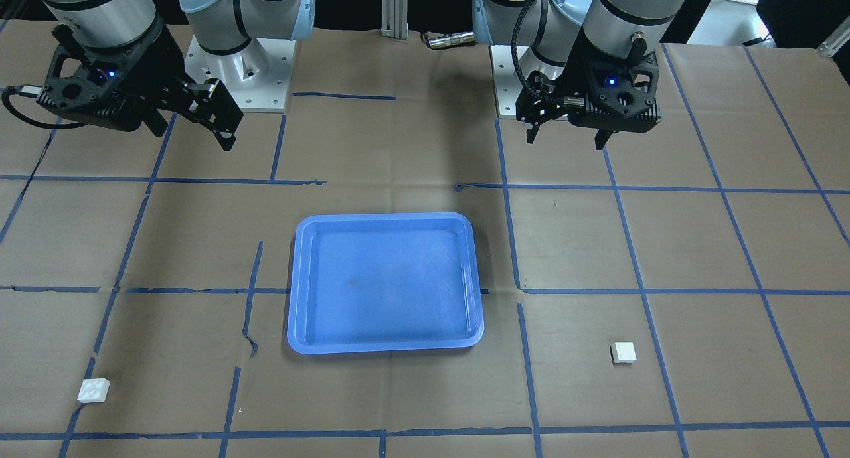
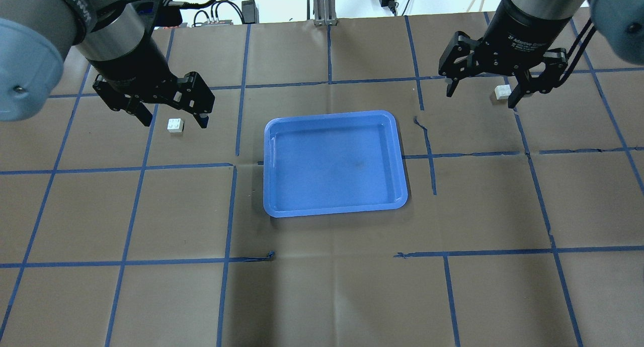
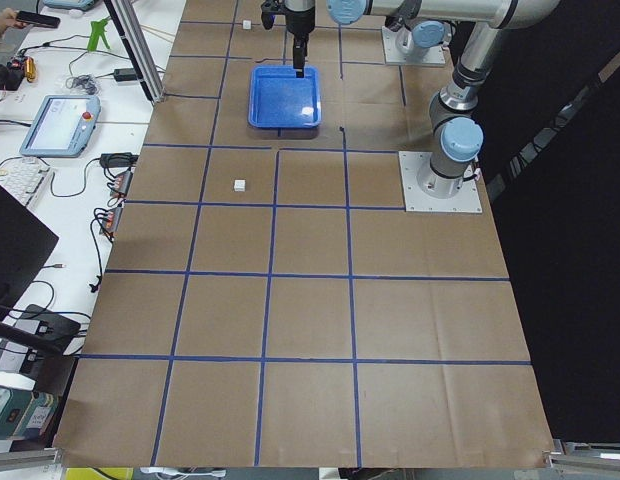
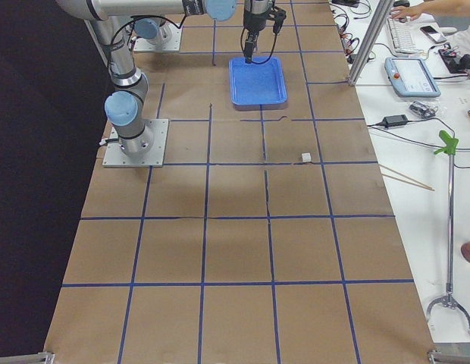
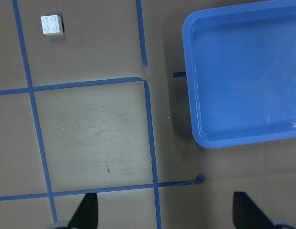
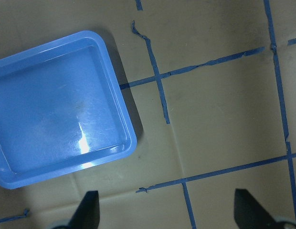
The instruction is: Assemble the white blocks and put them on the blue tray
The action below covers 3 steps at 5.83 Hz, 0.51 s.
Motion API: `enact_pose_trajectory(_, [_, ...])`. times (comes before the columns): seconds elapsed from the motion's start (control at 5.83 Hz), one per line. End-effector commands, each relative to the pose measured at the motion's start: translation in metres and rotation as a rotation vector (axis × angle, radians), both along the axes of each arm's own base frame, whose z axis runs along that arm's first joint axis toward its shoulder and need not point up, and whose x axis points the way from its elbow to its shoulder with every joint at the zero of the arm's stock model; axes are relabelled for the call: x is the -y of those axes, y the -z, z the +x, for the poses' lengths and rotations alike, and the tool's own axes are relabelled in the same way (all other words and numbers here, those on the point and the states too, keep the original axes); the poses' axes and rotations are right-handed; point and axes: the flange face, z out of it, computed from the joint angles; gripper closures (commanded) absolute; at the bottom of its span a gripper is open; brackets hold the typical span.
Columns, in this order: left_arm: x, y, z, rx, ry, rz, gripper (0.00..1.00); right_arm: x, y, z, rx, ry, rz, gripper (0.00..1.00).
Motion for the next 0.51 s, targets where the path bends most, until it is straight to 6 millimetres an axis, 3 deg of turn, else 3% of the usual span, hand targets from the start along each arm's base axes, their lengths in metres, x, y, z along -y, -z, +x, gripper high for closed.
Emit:
enact_pose_trajectory(0.0, [0.0009,0.0006,0.0021,-0.002,-0.002,0.001,0.02,0.0000,0.0000,0.0000,0.000,0.000,0.000,0.00])
enact_pose_trajectory(0.34, [0.0080,0.0097,0.0070,-0.003,-0.008,0.017,0.02,-0.0006,0.0006,-0.0001,-0.001,0.000,0.000,0.00])
